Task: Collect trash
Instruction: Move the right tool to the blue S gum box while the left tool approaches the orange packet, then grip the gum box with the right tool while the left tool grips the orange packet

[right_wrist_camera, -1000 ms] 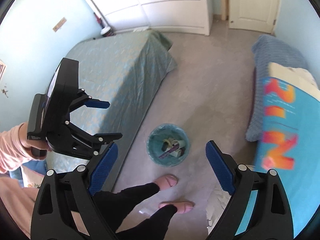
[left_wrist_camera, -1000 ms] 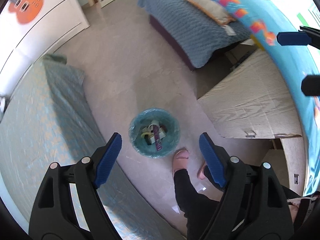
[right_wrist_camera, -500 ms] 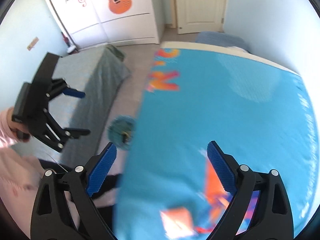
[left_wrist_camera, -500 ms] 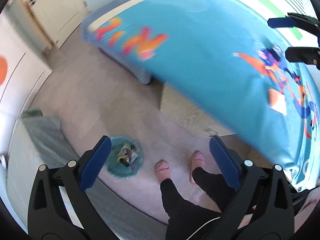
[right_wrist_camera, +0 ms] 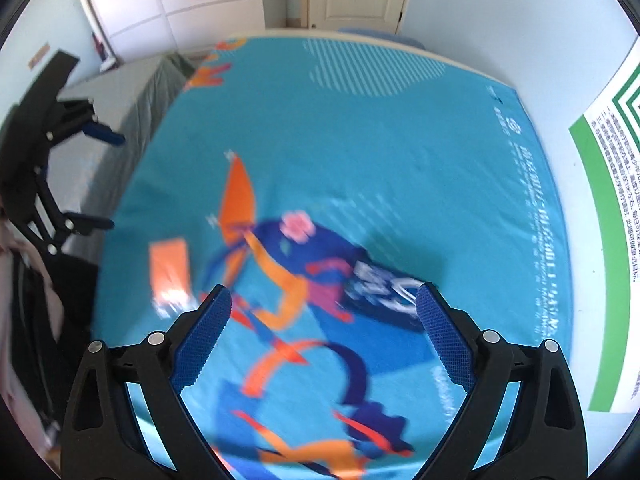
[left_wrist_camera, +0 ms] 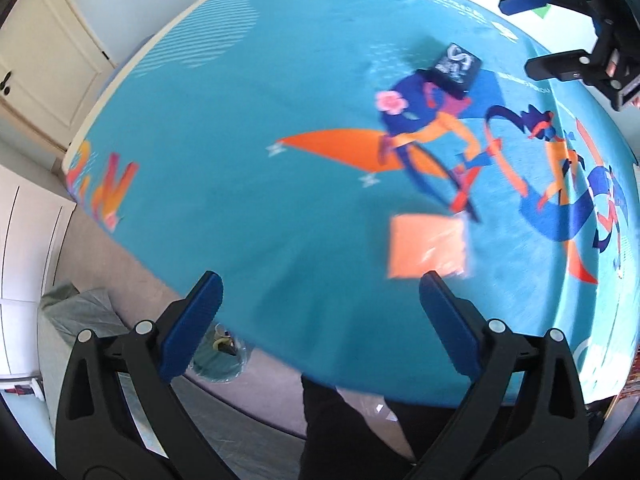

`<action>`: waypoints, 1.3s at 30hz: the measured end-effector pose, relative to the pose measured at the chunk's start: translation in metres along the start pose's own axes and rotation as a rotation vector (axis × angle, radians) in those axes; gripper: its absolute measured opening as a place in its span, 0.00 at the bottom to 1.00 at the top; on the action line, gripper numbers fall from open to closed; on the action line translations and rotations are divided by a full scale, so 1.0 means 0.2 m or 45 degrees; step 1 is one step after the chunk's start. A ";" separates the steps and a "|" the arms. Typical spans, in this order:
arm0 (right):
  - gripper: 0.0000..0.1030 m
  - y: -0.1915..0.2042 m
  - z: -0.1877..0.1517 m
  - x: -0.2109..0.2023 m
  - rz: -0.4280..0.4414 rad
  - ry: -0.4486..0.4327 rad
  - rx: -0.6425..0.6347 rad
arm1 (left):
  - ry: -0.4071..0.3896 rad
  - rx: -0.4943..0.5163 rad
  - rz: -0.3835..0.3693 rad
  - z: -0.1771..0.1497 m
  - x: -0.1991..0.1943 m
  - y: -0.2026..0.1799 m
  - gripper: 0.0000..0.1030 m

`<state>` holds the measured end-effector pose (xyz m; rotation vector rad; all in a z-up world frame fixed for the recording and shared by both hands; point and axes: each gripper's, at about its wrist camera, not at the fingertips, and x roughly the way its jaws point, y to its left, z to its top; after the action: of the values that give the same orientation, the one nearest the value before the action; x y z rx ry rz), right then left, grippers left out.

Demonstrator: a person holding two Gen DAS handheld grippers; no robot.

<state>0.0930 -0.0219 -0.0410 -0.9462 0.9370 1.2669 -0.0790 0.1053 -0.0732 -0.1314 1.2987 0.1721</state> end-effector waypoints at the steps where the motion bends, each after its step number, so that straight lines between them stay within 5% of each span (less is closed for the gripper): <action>1: 0.90 -0.03 -0.02 0.01 0.007 0.012 -0.018 | 0.006 0.005 -0.006 0.02 0.01 -0.03 0.93; 10: 0.90 -0.16 -0.12 0.18 0.049 0.074 -0.196 | 0.111 -0.031 -0.040 0.10 0.14 -0.24 0.93; 25: 0.91 -0.17 -0.09 0.52 0.018 0.210 -0.785 | 0.257 -0.024 -0.045 0.14 0.38 -0.36 0.93; 29: 0.93 -0.19 -0.06 0.57 0.055 0.226 -0.806 | 0.265 0.009 -0.041 0.13 0.40 -0.38 0.71; 30: 0.92 -0.20 -0.04 0.58 0.070 0.251 -0.778 | 0.248 0.017 -0.040 0.12 0.40 -0.37 0.64; 33: 0.59 -0.22 -0.02 0.56 0.184 0.304 -0.689 | 0.213 0.039 -0.044 0.12 0.37 -0.39 0.61; 35: 0.56 -0.21 -0.03 0.53 0.085 0.297 -0.668 | 0.189 0.048 -0.048 0.12 0.34 -0.38 0.60; 39: 0.55 -0.22 -0.07 0.46 0.071 0.293 -0.555 | 0.141 0.062 -0.066 0.12 0.29 -0.38 0.60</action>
<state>0.1421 -0.0071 -0.1292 -1.4382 0.8828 1.4636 -0.0252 0.0378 -0.1217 -0.1344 1.4075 0.0897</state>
